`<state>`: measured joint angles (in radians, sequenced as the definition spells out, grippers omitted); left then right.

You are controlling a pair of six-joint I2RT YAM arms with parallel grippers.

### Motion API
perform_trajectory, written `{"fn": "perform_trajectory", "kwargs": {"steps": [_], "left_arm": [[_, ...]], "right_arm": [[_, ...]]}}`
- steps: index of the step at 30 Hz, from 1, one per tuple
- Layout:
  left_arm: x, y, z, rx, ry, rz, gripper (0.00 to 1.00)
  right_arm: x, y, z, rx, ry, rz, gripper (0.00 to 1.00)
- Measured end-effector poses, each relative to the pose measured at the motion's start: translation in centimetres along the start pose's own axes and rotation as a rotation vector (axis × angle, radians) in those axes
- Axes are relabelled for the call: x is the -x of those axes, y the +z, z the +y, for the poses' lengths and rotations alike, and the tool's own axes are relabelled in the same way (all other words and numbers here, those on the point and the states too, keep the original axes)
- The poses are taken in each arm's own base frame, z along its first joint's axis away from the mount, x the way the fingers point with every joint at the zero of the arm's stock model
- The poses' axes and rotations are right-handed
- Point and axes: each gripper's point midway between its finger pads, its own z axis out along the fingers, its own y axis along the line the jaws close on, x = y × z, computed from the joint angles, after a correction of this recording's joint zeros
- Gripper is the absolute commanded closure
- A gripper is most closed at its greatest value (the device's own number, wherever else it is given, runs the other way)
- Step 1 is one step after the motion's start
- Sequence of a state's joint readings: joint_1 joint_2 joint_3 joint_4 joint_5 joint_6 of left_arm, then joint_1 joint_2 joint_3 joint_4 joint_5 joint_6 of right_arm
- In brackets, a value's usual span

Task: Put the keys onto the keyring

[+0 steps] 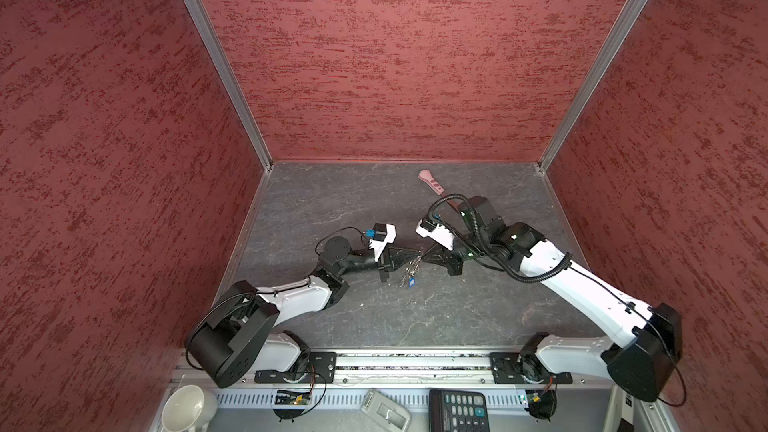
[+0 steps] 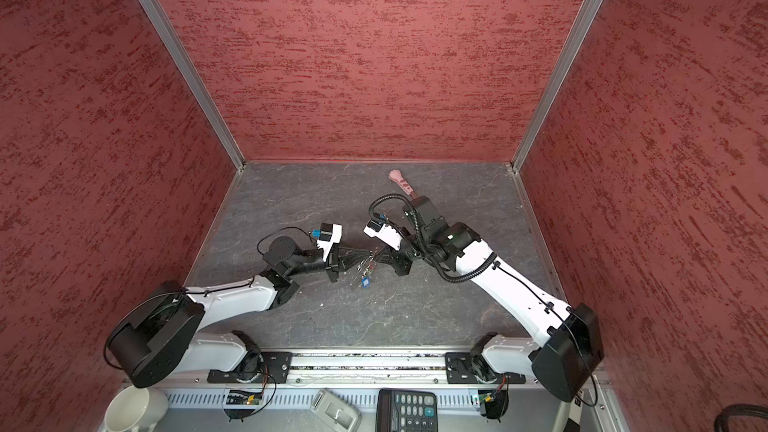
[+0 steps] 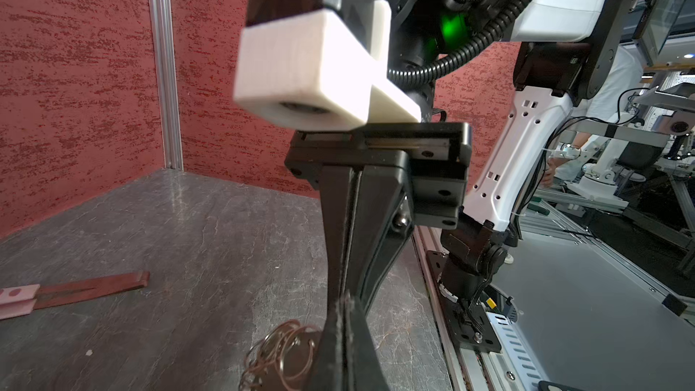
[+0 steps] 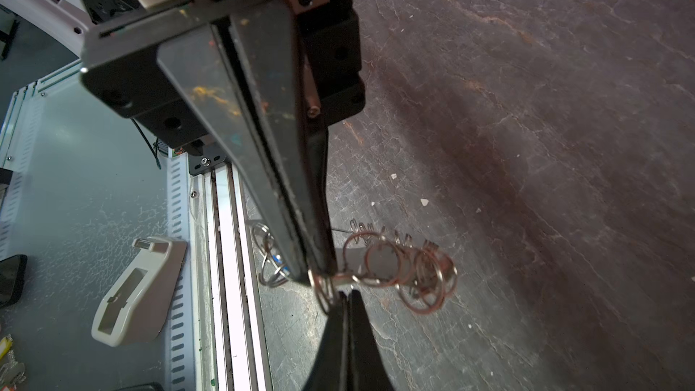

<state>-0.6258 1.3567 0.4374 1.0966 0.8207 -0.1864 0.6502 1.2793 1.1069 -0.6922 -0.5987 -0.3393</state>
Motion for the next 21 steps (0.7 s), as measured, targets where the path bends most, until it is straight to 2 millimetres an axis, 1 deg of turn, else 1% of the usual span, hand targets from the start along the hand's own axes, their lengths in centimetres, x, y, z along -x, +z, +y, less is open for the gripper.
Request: {"fn": "perform_trajectory", "kwargs": {"steps": [5,8,11,14,18,21], "left_arm": [[0.4,0.1,-0.2,-0.003,0.011,-0.016,1.0],[0.3,0.2,-0.1,0.0,0.008,-0.016,1.0],[0.3,0.2,0.0,0.006,0.007,-0.017,1.0],[0.4,0.2,0.1,0.014,0.007,-0.02,1.0],[0.4,0.2,0.3,0.025,0.007,-0.023,1.0],[0.4,0.2,0.4,0.024,0.009,-0.025,1.0]], "right_arm": [[-0.2,0.5,-0.3,-0.005,0.008,-0.012,0.95],[0.0,0.3,-0.6,-0.023,0.006,-0.023,0.91],[0.2,-0.3,-1.0,-0.067,0.001,-0.031,0.87],[0.7,-1.4,-1.3,-0.119,-0.007,-0.052,0.84],[1.2,-2.7,-1.0,-0.149,-0.016,-0.091,0.84],[1.2,-3.0,-0.5,-0.143,-0.028,-0.112,0.8]]}}
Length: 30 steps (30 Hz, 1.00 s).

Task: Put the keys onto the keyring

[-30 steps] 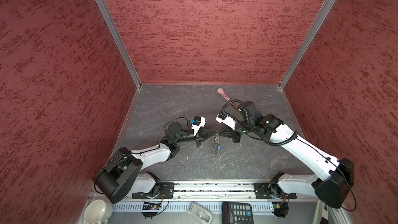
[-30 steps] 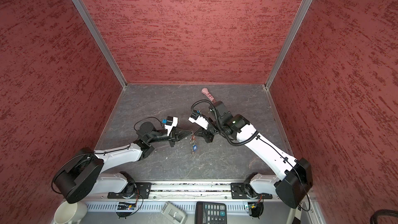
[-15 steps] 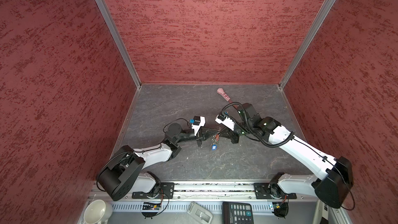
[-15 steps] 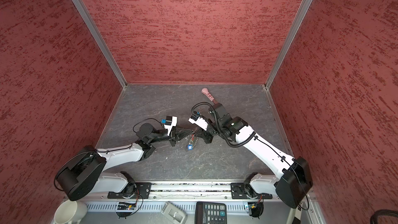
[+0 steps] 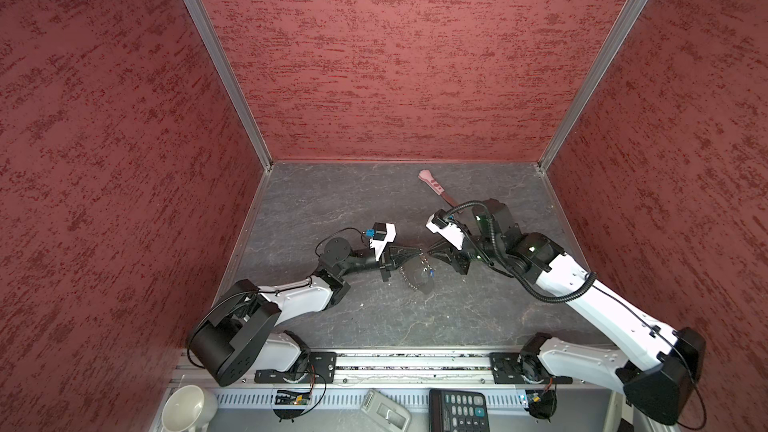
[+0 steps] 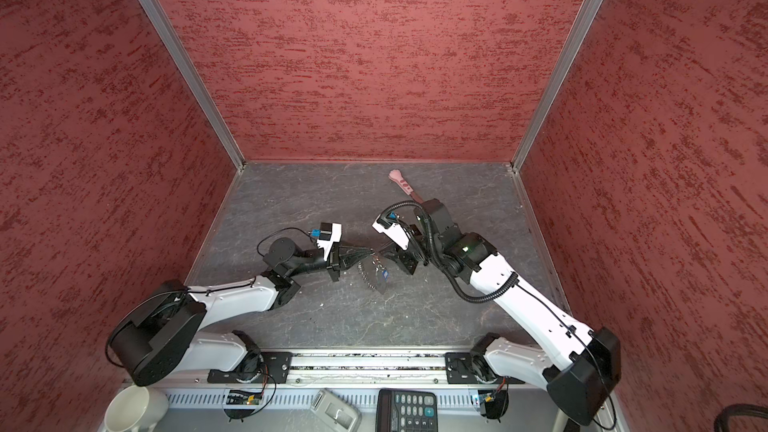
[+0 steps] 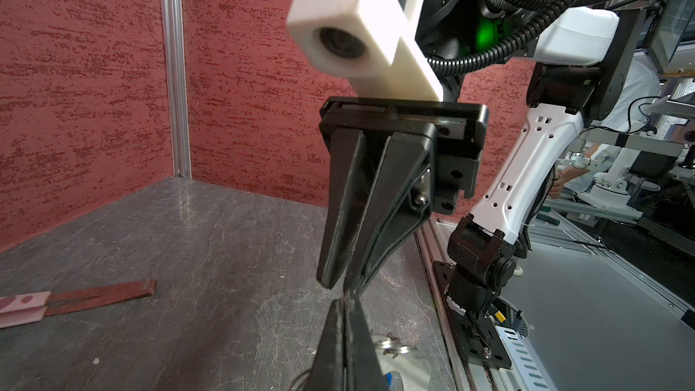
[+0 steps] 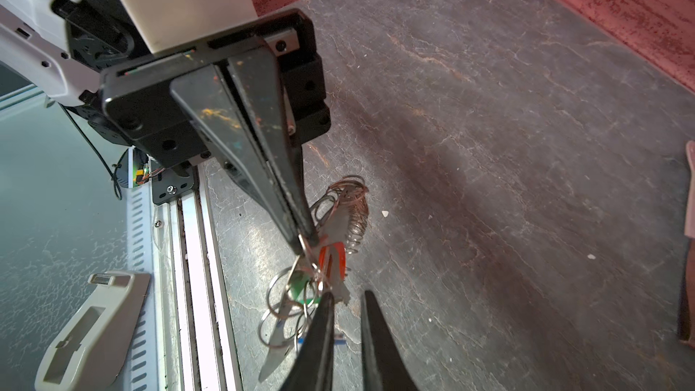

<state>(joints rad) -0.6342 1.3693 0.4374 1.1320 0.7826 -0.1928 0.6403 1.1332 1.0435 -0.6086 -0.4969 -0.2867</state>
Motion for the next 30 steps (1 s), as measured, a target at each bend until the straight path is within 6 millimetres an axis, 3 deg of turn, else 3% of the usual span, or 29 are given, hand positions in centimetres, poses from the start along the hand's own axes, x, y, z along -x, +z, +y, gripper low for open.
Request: {"fn": "perform_trajectory", "kwargs": {"steps": [13,23,30], "left_arm": [[0.1,0.1,-0.6,-0.042,0.009,-0.01,1.0],[0.1,0.1,-1.2,-0.081,0.003,-0.007,1.0],[0.1,0.1,-1.2,-0.082,-0.006,-0.011,1.0]], "right_arm": [[-0.3,0.6,1.4,0.097,-0.019,-0.017,0.8],[-0.3,0.9,2.3,0.16,-0.03,-0.021,0.97],[-0.4,0.9,2.4,0.179,-0.024,-0.023,0.96]]}}
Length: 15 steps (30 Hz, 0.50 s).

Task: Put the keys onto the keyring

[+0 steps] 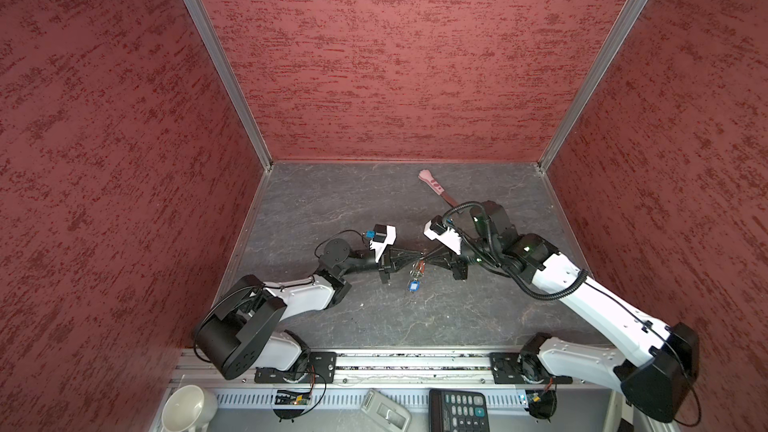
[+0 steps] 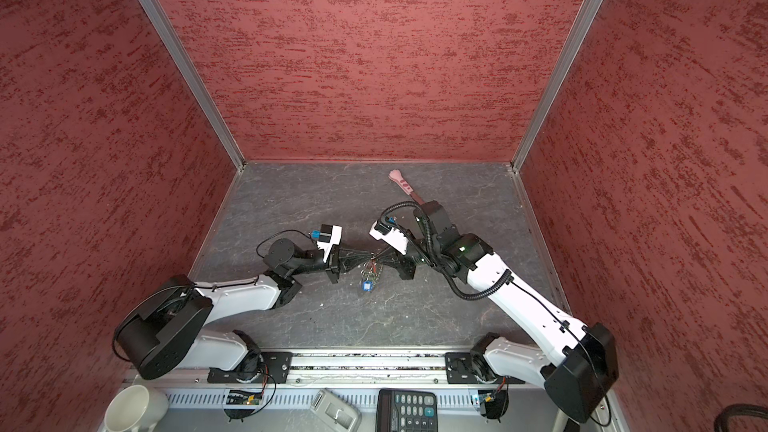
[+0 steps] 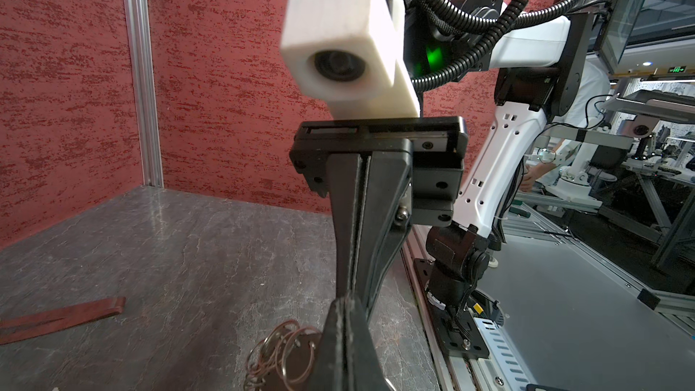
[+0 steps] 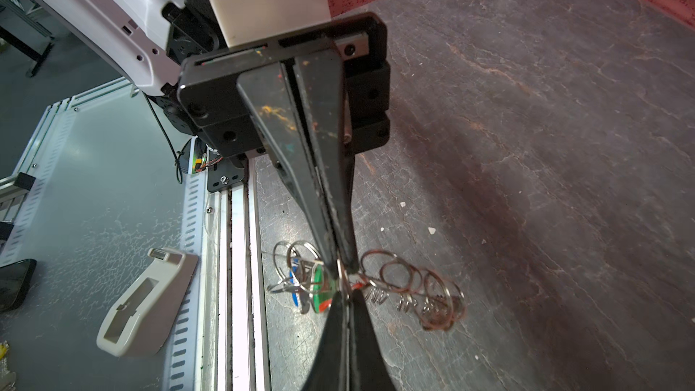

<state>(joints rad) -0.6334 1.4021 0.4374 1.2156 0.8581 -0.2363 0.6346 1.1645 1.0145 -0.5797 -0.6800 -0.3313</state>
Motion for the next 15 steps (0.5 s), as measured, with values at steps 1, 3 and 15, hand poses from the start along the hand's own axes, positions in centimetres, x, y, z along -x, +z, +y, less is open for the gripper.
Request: {"fn": "perform_trajectory", "kwargs": {"steps": [1,3,15], "left_arm": [[0.02,0.0,-0.01,0.0,-0.001,-0.001,1.0],[-0.05,-0.02,0.0,0.0,-0.009,-0.002,1.0],[0.14,-0.08,-0.1,-0.004,-0.019,-0.022,1.0]], "right_arm": [[-0.01,0.03,0.0,0.001,0.0,-0.001,0.95],[-0.08,0.1,-0.03,0.004,-0.001,-0.005,0.94],[-0.86,0.15,-0.12,-0.013,-0.004,-0.005,0.88]]}}
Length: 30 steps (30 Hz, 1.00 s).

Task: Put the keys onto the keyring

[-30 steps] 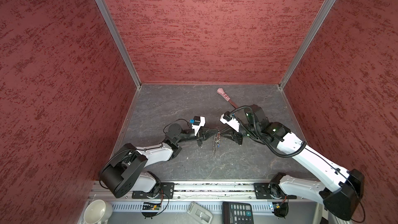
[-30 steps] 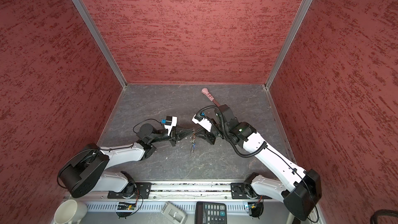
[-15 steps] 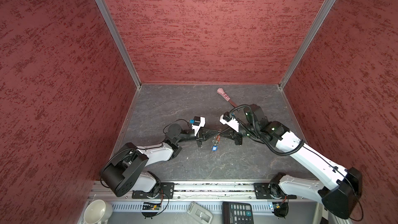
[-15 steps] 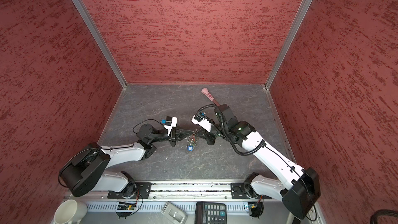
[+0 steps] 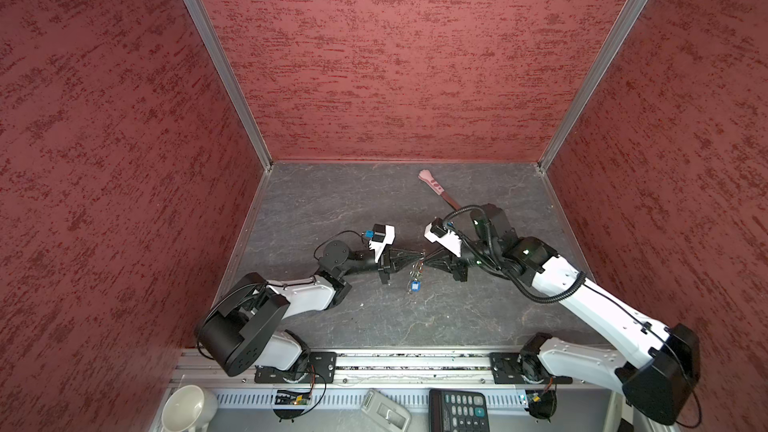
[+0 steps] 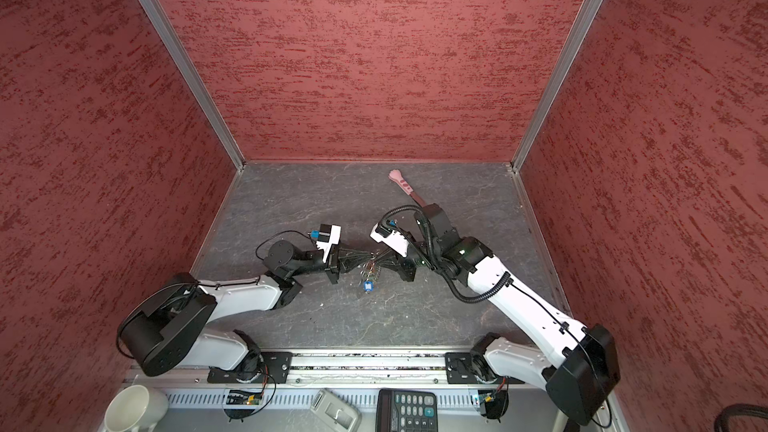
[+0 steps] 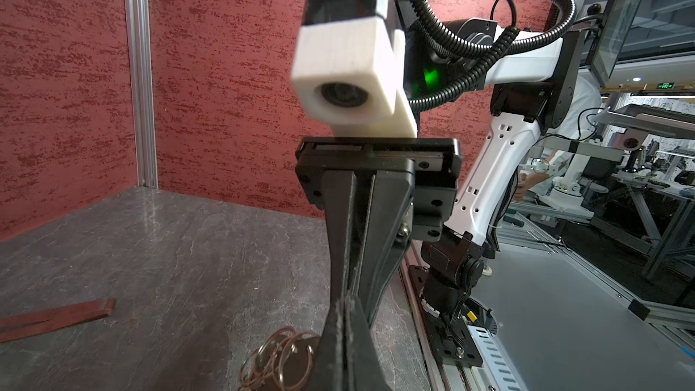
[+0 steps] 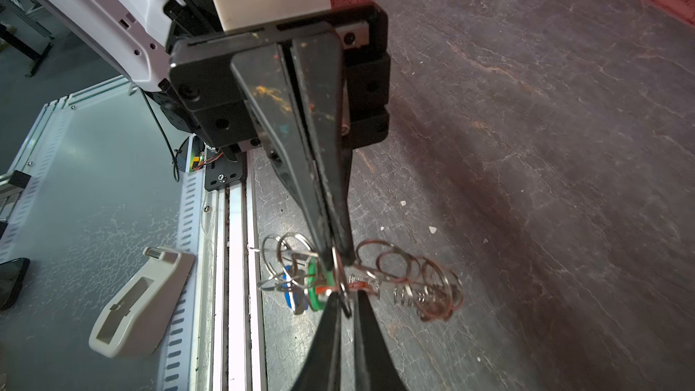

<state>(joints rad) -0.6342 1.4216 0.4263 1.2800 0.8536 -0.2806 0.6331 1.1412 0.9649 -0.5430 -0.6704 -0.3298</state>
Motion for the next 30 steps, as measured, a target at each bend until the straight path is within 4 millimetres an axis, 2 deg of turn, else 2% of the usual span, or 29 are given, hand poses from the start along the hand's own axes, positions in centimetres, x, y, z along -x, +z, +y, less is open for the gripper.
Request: {"fn": "perform_trajectory", "kwargs": {"steps": [9,15,30], "left_arm": [[0.1,0.0,0.0,-0.002,0.004,-0.003,1.0],[0.2,0.0,0.0,-0.002,0.004,-0.007,1.0],[0.2,0.1,0.1,-0.006,-0.018,-0.022,1.0]], "right_arm": [[0.4,-0.1,-0.1,-0.006,-0.004,-0.016,0.89],[0.6,0.4,0.0,0.025,0.007,-0.028,0.95],[0.7,1.1,0.0,0.055,0.022,-0.054,0.9]]}}
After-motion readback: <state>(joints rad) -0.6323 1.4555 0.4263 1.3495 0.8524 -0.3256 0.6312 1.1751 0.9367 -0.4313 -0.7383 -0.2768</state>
